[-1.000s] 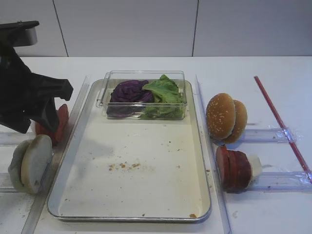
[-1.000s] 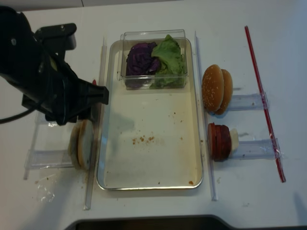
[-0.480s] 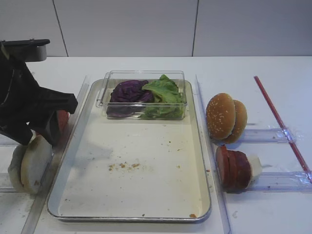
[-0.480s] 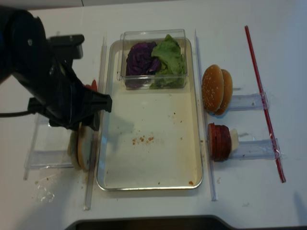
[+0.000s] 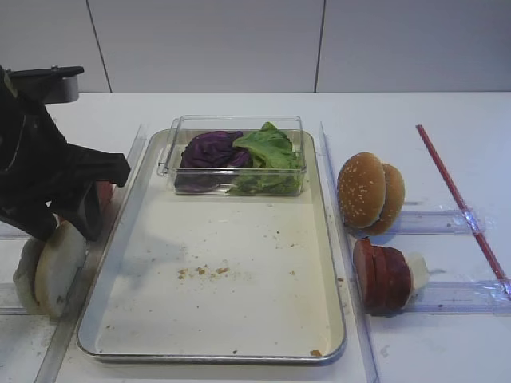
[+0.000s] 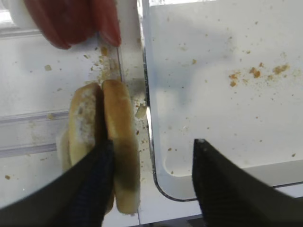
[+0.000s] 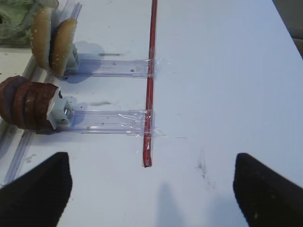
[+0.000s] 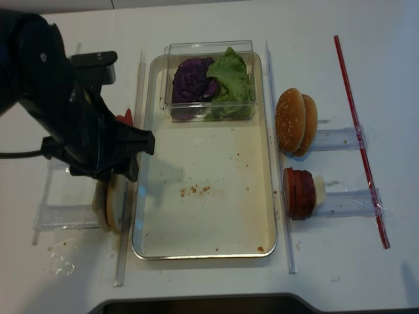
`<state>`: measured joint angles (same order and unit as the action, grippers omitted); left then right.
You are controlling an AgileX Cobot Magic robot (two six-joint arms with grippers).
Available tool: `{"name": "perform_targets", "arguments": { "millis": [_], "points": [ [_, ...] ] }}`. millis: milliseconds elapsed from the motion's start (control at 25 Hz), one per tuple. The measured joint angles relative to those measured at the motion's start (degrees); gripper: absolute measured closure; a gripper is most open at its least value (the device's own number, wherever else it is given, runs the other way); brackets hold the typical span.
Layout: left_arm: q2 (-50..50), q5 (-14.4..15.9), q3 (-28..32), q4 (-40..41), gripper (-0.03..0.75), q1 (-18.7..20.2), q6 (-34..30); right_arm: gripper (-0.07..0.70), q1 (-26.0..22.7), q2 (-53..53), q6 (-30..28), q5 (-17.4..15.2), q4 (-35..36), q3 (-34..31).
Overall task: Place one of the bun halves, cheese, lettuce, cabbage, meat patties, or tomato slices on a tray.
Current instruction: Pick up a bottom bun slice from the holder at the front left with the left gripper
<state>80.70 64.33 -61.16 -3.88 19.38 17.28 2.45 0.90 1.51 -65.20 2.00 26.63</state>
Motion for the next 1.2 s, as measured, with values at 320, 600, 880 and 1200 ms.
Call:
{"name": "perform_targets", "arguments": {
  "millis": [320, 600, 880, 1200],
  "points": [
    [0.0, -0.23, 1.29, 0.0, 0.373, 0.0, -1.24, -0.057, 0.0, 0.0, 0.0, 0.0, 0.0, 0.0],
    [0.0, -0.31, 1.34, 1.28, 0.375, 0.0, -1.24, -0.057, 0.0, 0.0, 0.19, 0.0, 0.0, 0.0],
    [0.0, -0.31, 1.34, 1.86, 0.386, 0.0, -1.24, -0.057, 0.0, 0.0, 0.22, 0.0, 0.0, 0.0],
    [0.0, -0.78, 3.58, 1.95, 0.446, 0.0, -0.43, -0.057, 0.0, 0.0, 0.22, 0.0, 0.0, 0.0]
  ]
}}
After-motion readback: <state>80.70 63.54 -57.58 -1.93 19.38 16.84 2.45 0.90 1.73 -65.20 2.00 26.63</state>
